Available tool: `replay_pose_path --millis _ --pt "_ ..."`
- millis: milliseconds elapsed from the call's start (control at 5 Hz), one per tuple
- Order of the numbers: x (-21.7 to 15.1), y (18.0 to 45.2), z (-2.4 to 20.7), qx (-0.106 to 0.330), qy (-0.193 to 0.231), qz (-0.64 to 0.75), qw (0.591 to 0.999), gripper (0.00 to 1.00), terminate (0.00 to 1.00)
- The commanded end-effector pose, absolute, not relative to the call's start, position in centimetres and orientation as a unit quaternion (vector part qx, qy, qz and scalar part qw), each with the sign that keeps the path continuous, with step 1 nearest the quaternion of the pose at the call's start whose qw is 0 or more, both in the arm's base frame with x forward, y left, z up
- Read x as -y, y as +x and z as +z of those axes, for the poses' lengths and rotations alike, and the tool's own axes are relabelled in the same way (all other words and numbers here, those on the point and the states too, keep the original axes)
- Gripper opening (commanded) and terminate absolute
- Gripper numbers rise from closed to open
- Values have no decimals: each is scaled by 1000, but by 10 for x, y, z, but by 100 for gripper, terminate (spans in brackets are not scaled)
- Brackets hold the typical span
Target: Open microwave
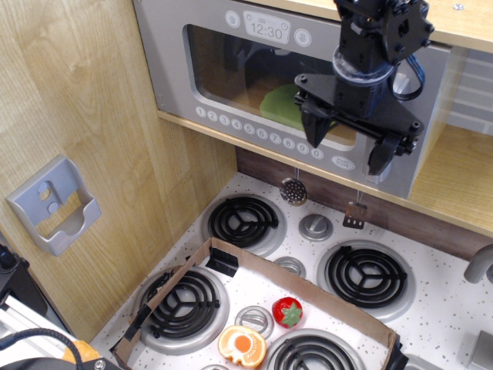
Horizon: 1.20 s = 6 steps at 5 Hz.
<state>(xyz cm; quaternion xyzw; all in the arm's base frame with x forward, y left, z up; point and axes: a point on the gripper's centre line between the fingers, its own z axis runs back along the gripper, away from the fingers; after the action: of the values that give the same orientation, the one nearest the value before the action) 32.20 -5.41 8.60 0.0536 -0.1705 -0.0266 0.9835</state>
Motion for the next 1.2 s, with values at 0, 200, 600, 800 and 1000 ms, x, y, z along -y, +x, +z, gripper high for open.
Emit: replay_pose_path --millis 0,200,600,800,1000 --pt "58 334 107 195 48 -21 979 100 0" --pt "63 334 106 195 45 -16 980 100 0" --pt "72 335 107 206 46 -6 977 0 0" --pt "74 334 105 213 54 -14 975 0 0" --pt "79 320 101 205 50 13 977 0 0"
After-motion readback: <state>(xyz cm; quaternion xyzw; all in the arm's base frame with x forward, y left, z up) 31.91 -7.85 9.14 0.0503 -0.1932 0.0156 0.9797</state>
